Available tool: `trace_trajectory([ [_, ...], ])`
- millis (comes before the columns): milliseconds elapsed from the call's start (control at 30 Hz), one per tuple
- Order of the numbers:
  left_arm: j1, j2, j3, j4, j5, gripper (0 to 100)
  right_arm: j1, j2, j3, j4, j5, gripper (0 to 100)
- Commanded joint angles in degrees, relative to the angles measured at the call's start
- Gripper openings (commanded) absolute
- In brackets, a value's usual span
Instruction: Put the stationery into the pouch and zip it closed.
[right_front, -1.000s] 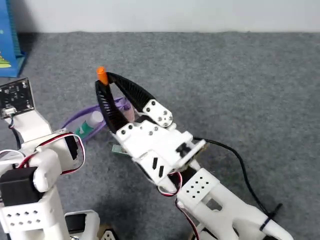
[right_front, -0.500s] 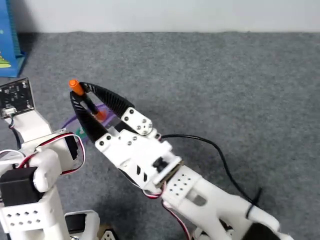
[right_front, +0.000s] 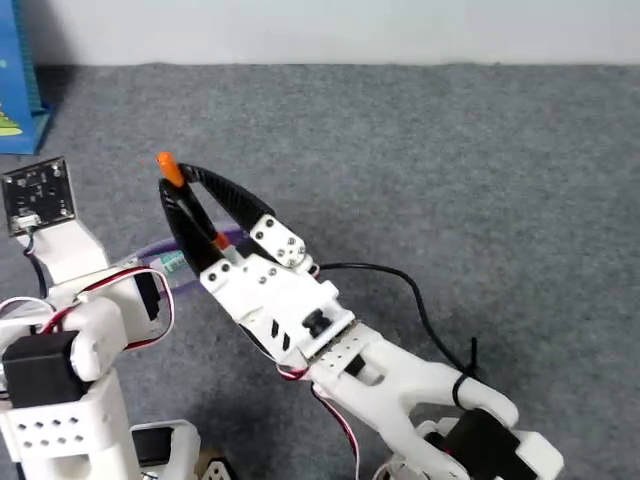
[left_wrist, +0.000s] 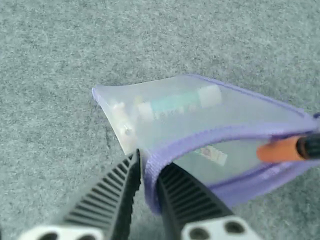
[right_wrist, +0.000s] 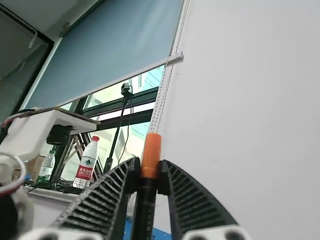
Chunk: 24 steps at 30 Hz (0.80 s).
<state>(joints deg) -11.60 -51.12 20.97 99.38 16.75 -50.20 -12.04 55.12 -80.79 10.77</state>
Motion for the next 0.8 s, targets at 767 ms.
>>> trace_trajectory([
  [767, -0.5, 1.0, -1.1, 0.6, -0.6, 1, 5.5, -45.8, 11.3, 66.0, -14.7, 31.7],
])
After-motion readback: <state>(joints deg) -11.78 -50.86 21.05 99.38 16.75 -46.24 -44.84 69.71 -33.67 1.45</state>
